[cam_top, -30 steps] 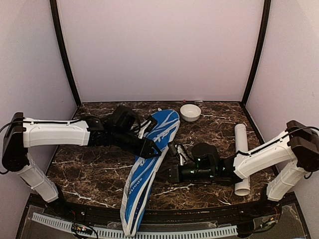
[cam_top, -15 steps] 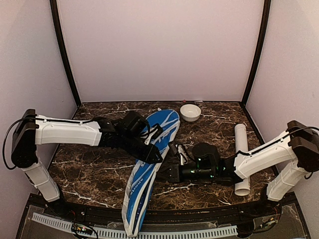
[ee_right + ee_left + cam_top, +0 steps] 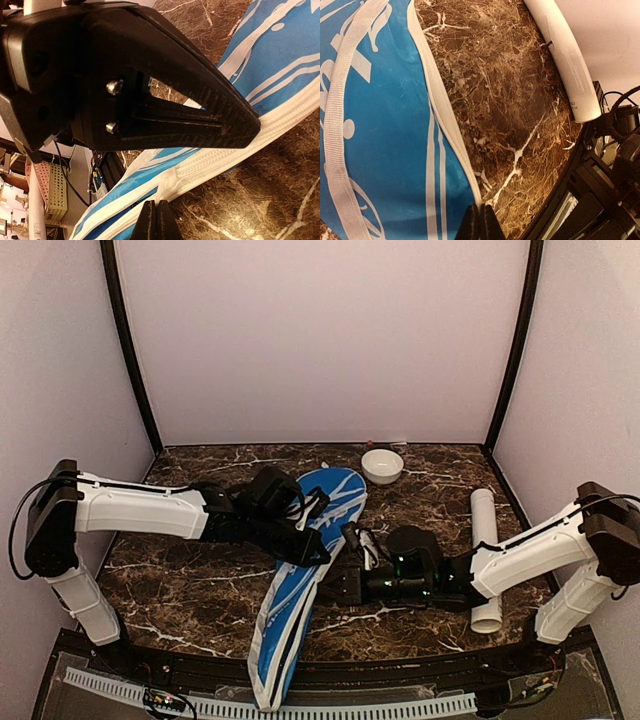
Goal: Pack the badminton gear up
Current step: Zip the zipper on the racket bag.
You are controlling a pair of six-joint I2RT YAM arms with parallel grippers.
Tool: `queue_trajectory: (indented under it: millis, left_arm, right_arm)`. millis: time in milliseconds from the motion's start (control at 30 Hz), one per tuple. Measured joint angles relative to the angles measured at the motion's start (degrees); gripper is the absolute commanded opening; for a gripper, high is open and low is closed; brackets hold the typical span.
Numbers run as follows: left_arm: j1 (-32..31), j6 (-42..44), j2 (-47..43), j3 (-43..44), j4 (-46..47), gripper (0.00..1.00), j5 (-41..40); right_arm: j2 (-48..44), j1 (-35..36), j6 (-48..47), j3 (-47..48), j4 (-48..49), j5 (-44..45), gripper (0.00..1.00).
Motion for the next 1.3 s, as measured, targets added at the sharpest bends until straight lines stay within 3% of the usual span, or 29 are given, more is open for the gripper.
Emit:
queue_trajectory:
  millis: [300,733,1300]
  left_arm:
    - [-0.8,-3.2,3.2,1.0,7.1,0.00,-5.0]
    - [-0.9,-4.6,12.2,9.8,11.2,0.00,-12.2]
    - [0.2,-5.4,15.8,12.7,13.6,0.00,-16.0]
  right_arm:
    - [-4.8,-1.0,-0.3,-1.9,-5.0,1.8,0.00]
    - [-12.3,0.4,-0.8,-4.3,-13.7,-0.9,0.00]
    - [-15.8,10.9,-2.1,-5.1,-25.7,-14.8,0.00]
